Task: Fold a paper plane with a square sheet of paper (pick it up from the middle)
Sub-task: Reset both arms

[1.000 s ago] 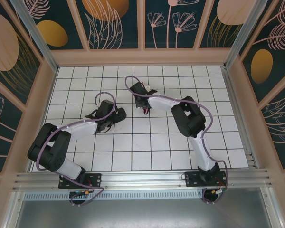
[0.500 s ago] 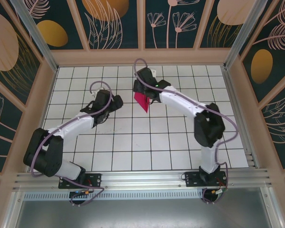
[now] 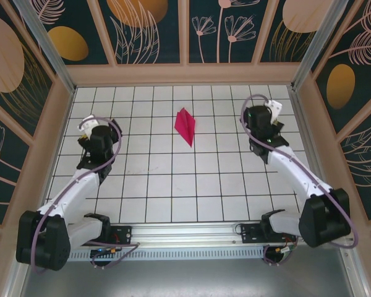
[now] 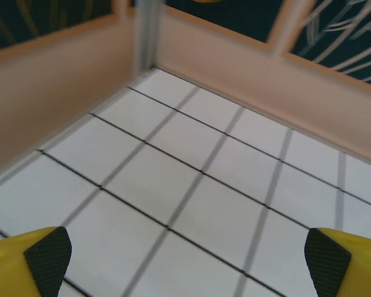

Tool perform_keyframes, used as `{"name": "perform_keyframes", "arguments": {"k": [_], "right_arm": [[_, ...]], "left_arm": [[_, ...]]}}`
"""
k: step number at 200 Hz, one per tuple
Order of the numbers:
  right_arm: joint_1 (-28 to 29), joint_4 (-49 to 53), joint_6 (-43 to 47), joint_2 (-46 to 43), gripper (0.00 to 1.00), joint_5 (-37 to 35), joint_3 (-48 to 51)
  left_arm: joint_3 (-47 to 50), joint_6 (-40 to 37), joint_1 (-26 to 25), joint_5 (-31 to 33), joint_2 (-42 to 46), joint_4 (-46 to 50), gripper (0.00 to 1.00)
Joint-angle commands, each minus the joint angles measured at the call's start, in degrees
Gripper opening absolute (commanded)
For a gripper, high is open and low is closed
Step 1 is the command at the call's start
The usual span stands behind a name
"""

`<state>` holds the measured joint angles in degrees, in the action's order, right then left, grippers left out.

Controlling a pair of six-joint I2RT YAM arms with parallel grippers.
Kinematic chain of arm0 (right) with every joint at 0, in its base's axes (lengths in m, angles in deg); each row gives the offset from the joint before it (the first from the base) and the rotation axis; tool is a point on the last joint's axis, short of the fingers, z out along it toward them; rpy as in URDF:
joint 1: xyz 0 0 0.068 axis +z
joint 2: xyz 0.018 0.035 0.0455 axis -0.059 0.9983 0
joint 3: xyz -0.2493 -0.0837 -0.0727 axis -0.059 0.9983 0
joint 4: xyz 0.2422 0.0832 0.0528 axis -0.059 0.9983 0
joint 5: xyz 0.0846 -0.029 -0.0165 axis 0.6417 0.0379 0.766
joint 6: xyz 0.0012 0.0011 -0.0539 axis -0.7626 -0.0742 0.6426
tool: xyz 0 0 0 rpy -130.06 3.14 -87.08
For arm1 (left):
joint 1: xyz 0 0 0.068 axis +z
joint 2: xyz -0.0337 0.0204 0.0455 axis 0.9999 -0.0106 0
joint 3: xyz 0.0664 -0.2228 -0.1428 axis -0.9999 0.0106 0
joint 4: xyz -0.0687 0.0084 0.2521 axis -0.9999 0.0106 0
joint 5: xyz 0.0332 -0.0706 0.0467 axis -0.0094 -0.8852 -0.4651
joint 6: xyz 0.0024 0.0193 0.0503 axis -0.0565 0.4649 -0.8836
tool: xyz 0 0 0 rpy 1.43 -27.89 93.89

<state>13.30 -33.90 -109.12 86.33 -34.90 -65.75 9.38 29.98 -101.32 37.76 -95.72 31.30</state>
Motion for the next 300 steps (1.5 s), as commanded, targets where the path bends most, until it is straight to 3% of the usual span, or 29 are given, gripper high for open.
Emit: {"name": "perform_keyframes", "arguments": {"k": [1, 20, 44, 88, 155, 178, 222, 300], "right_arm": [[-5.9, -10.73, 4.44, -4.63, 0.99, 0.09, 7.46], [-13.25, -12.55, 3.38, -5.59, 0.99, 5.74, 12.0], [-16.04, -24.41, 7.63, -5.36, 0.99, 6.9, 20.08], [-17.91, -40.29, 13.93, -1.77, 0.99, 13.98, 26.3], [-18.73, -57.37, 15.28, 5.41, 0.99, 21.23, 31.23], [-19.07, -61.81, 16.04, 8.42, 0.99, 22.65, 31.97], [-19.12, -70.59, 17.32, 13.71, 0.99, 26.39, 33.92], [-18.42, -76.37, 19.8, 17.77, 0.99, 30.25, 35.04]], "left_arm": [[5.12, -6.29, 1.03, 8.09, 0.86, -8.75, 0.99], [7.89, -8.22, 1.48, 7.28, -0.84, -13.77, 0.99], [10.77, -9.81, 3.09, 5.27, -5.25, -20.2, 0.98], [13.63, -13.73, 5.8, -2.05, -11.3, -31.93, 0.99], [16.84, -20.42, 9.45, -19.79, -16.3, -50.2, 0.99], [17.1, -21.04, 10.27, -21.77, -19.83, -54.83, 0.98], [18.75, -20.18, 12.34, -27.29, -23.01, -60.23, 0.99], [19.04, -21.18, 12.39, -28.0, -24.31, -61.71, 0.99]]}}
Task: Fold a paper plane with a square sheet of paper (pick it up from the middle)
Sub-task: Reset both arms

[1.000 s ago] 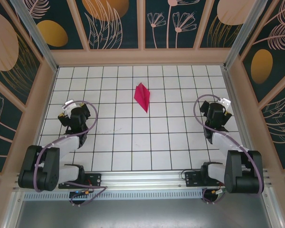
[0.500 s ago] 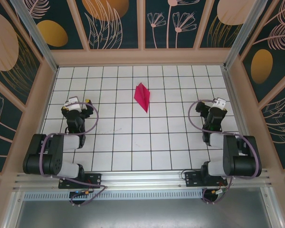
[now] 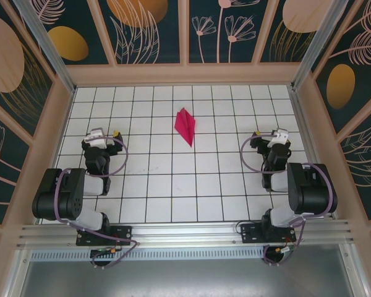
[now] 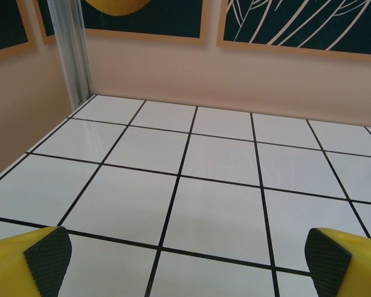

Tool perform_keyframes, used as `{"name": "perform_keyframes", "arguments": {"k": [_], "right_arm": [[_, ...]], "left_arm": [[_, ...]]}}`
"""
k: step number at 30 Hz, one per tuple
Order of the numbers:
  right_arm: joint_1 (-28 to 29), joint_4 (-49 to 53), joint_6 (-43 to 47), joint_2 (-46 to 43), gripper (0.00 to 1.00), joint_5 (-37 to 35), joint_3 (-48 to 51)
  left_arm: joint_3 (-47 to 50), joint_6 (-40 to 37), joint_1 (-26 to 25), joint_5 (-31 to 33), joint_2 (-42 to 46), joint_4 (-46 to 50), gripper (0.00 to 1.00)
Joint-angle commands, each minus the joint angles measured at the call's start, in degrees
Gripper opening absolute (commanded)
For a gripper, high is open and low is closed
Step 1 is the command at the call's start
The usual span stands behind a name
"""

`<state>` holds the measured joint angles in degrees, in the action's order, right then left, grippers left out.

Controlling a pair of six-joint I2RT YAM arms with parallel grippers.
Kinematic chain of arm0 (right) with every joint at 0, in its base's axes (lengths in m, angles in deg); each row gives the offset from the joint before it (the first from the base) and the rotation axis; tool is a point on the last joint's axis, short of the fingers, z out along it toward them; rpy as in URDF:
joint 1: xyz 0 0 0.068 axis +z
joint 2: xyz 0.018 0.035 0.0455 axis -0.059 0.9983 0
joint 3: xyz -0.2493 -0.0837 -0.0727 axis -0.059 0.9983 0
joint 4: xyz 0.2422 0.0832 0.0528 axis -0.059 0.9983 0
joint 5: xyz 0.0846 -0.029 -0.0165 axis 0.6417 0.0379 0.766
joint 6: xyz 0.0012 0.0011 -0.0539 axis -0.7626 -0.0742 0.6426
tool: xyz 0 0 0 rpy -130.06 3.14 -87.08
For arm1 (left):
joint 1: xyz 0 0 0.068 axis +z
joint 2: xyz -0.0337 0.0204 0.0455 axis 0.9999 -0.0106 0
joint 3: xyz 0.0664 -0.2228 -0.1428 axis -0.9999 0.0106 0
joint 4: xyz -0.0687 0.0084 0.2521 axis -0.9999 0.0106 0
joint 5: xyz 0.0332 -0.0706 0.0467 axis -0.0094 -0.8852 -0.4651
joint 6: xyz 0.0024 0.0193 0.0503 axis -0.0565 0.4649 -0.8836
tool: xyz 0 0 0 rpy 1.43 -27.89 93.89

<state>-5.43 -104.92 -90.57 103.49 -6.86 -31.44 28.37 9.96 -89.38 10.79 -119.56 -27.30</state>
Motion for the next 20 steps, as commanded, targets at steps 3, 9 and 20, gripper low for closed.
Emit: {"name": "perform_keyframes", "arguments": {"k": [3, 9, 20], "right_arm": [[0.34, -5.3, 1.25, 0.58, 0.99, 2.2, 0.78], [0.31, -5.22, 1.22, 0.59, 0.99, 2.27, 0.76], [0.29, -5.56, 1.29, 0.54, 0.99, 2.52, 1.01]], "left_arm": [[0.37, -1.15, 0.37, -1.12, -0.29, -3.58, 0.98], [-0.09, -1.67, 0.38, -2.54, -0.46, -2.84, 0.98], [-0.15, -1.67, 0.34, -2.47, -0.55, -2.8, 0.98]]}}
